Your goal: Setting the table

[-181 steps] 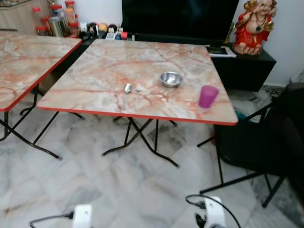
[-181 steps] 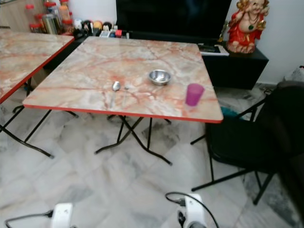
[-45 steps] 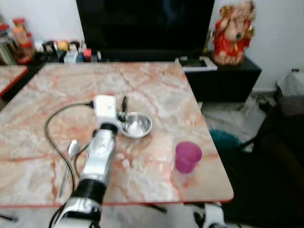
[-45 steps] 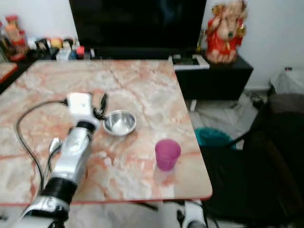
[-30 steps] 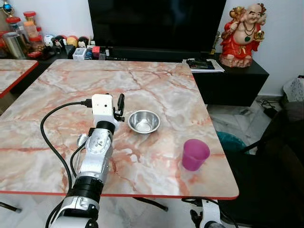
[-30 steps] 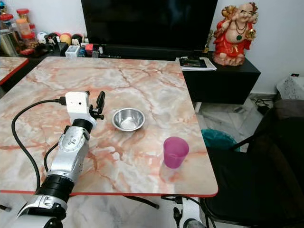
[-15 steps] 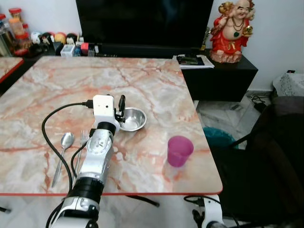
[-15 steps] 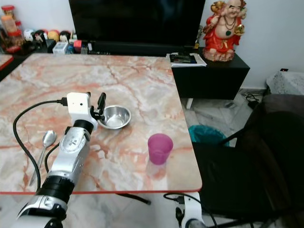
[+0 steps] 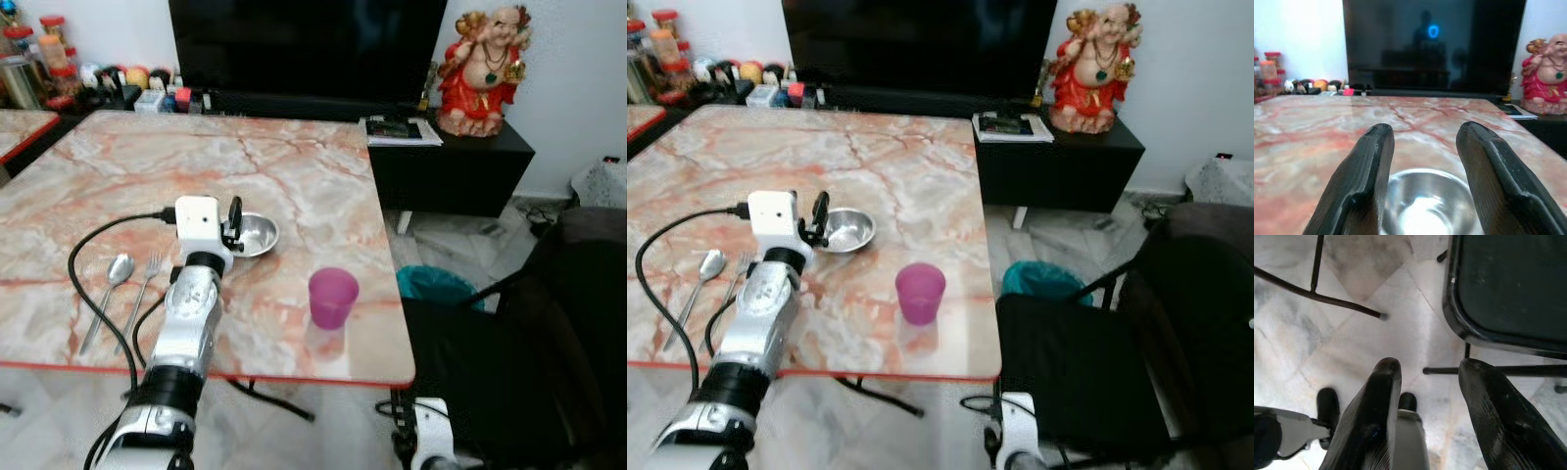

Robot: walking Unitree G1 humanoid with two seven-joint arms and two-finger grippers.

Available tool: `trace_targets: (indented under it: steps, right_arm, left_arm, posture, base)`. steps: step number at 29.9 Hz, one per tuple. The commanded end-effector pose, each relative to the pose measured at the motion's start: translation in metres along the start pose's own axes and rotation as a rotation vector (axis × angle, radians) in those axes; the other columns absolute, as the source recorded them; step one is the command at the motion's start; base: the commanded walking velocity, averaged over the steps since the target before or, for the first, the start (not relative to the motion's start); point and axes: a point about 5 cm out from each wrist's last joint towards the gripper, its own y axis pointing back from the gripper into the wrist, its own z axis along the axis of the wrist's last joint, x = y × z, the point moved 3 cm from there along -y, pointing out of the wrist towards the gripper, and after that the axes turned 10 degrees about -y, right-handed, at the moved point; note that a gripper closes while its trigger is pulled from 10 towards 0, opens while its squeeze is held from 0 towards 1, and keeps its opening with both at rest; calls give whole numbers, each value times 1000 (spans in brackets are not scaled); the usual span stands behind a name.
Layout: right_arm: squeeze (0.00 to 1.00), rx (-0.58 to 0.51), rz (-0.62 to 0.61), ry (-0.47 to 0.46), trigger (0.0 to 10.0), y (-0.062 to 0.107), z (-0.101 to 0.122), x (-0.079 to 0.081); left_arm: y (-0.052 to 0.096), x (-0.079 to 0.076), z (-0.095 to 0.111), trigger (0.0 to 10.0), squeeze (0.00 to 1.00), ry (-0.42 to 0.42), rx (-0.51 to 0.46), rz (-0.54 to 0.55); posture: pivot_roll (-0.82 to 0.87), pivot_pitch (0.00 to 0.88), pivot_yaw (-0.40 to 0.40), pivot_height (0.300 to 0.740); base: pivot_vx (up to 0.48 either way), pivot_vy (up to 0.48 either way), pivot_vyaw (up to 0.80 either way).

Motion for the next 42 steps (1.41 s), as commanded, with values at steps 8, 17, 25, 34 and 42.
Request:
trace_targets:
  steps: [8, 17, 25, 34, 42]
  right_arm:
    - [0, -16, 0, -9, 10000, -1, 6, 0]
    - [0, -19, 1, -7, 10000, -1, 6, 0]
    - [0, -16, 9, -13, 10000, -1, 6, 1]
    - [0, -21, 9, -15, 10000, -1, 6, 1]
    - [0, -19, 12, -14, 10000, -1, 6, 1]
  left_arm:
    - [-4, 14, -2, 10000, 0, 2, 22, 33]
    - [-6, 19, -2, 10000, 0, -8, 30, 47]
    - [-7, 19, -1, 10000, 0, -11, 29, 46]
    - [-7, 18, -1, 10000, 0, -16, 26, 44]
    - [-8, 18, 3, 10000, 0, -18, 10, 50]
  posture:
    - [6, 0, -70, 740]
    - [4, 0, -70, 740]
    - [7, 0, -70, 740]
    - [5, 0, -69, 740]
    - [5, 0, -69, 740]
  base:
    - [0, 0, 0]
    - [159, 0, 0]
    - [326, 0, 0]
    - [341, 0, 0]
    - [327, 0, 0]
